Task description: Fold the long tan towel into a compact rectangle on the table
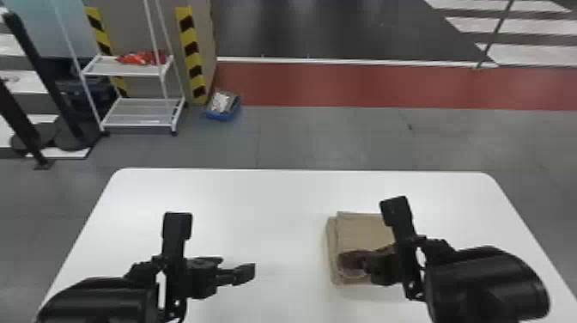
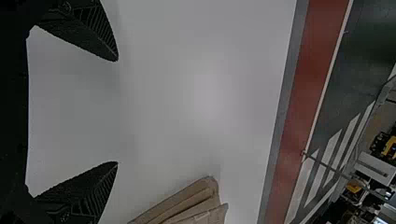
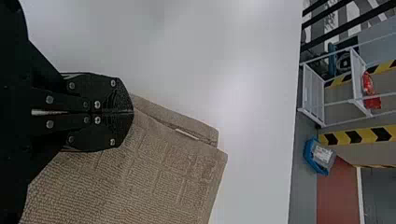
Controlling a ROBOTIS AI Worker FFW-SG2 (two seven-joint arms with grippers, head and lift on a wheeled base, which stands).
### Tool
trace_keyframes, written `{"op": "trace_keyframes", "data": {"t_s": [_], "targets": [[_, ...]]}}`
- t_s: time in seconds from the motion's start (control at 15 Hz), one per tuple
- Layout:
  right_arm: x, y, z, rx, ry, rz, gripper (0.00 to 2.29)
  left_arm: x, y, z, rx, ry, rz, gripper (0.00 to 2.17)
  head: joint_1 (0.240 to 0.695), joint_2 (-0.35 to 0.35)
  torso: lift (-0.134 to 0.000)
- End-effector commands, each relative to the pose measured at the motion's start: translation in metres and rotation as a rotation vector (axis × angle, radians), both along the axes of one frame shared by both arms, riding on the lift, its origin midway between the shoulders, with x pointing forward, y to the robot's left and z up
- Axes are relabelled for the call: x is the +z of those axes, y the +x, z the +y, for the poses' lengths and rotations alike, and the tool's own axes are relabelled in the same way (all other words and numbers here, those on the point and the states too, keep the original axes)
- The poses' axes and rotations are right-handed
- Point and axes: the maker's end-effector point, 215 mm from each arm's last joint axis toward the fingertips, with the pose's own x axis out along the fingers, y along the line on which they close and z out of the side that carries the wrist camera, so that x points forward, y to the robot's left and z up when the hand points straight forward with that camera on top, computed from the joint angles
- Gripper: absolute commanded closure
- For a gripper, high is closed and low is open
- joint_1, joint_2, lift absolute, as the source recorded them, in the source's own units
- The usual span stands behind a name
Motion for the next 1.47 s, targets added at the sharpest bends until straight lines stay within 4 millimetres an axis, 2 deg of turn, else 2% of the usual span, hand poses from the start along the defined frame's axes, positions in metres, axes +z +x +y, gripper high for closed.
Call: {"op": "trace_keyframes", "data": {"t_s": [0.0,0.2,0.4,0.53,0.67,0.87,1.0,1.2,1.4], "targets": [[0.001,-0.013,0.009,0.029,0.033,0.014,2.26,0.001,0.0,0.0,-0.001,-0.001,-0.002,0.1,0.695,-0.019,0.0],[0.009,-0.039,0.01,0.038,0.102,0.071,2.26,0.0,-0.001,0.0,-0.001,-0.003,0.001,0.1,0.695,0.0,0.0],[0.015,-0.062,-0.009,0.016,0.134,0.132,2.26,0.0,0.0,0.0,0.0,-0.002,0.001,0.1,0.695,-0.001,0.0],[0.017,-0.066,-0.034,-0.02,0.115,0.132,2.26,0.001,0.001,-0.001,-0.002,-0.002,-0.002,0.1,0.695,-0.011,0.0],[0.021,-0.069,-0.051,-0.055,0.127,0.142,2.26,0.001,0.0,-0.001,-0.003,-0.001,-0.001,0.1,0.695,-0.046,0.0],[0.015,-0.073,-0.085,-0.115,0.061,0.184,2.26,0.0,0.0,0.0,-0.002,-0.001,0.002,0.1,0.695,-0.081,0.0],[0.015,-0.074,-0.094,-0.13,0.067,0.187,2.26,0.0,0.0,-0.001,-0.003,-0.001,0.0,0.1,0.695,-0.119,0.0],[0.019,-0.08,-0.098,-0.159,0.113,0.208,2.26,0.001,0.001,0.0,-0.002,-0.001,-0.002,0.1,0.695,-0.134,0.0],[0.014,-0.083,-0.119,-0.23,0.049,0.283,2.26,-0.001,-0.002,-0.001,-0.005,-0.004,0.003,0.1,0.695,-0.15,0.0]]}}
